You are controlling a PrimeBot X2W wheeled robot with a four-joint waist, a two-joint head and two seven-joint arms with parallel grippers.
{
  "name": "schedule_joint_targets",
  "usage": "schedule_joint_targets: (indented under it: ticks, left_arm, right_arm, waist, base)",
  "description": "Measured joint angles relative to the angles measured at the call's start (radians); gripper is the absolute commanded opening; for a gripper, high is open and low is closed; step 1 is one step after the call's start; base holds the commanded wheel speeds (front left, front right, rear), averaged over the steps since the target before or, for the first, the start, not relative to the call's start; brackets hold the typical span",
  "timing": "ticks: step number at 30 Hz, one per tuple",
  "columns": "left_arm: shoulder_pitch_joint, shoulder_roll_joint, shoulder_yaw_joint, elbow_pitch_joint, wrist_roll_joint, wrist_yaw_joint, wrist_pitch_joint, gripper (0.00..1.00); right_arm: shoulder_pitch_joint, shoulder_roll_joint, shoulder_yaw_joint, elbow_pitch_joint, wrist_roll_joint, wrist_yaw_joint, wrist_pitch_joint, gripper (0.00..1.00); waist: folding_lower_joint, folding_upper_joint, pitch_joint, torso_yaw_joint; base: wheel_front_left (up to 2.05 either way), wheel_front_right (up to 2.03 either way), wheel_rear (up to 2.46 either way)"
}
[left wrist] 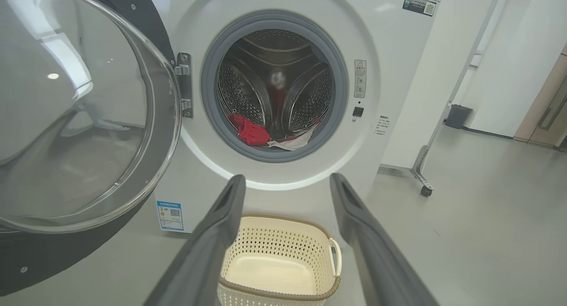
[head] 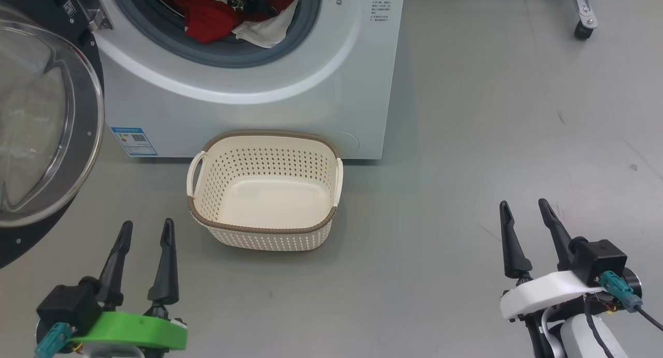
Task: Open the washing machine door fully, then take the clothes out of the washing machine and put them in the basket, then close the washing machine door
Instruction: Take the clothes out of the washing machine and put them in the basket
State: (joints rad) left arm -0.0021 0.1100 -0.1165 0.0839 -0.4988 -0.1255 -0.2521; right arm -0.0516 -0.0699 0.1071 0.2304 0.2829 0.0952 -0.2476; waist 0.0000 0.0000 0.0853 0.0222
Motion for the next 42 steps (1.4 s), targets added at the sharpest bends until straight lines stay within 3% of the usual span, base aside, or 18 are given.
schedule_joint_targets:
  ticks: [18,42]
  left_arm:
    - [0.0,0.01,0.015,-0.013,-0.004,0.0,0.0,1.0]
    - [0.0,0.024,0.02,-0.056,0.034,0.0,0.0,1.0]
  right_arm:
    - [0.0,0.004,-0.004,0.005,0.0,0.0,0.0,1.0]
    - [0.0,0.004,0.001,0.021,-0.004,0.009,0.0,1.0]
  waist:
    - [0.0,0.0,0.002,0.003]
    - [0.0,0.0,0.014,0.018]
  base:
    - [0.6,-0.6,0.0]
    - [1.21,-1.21,0.0]
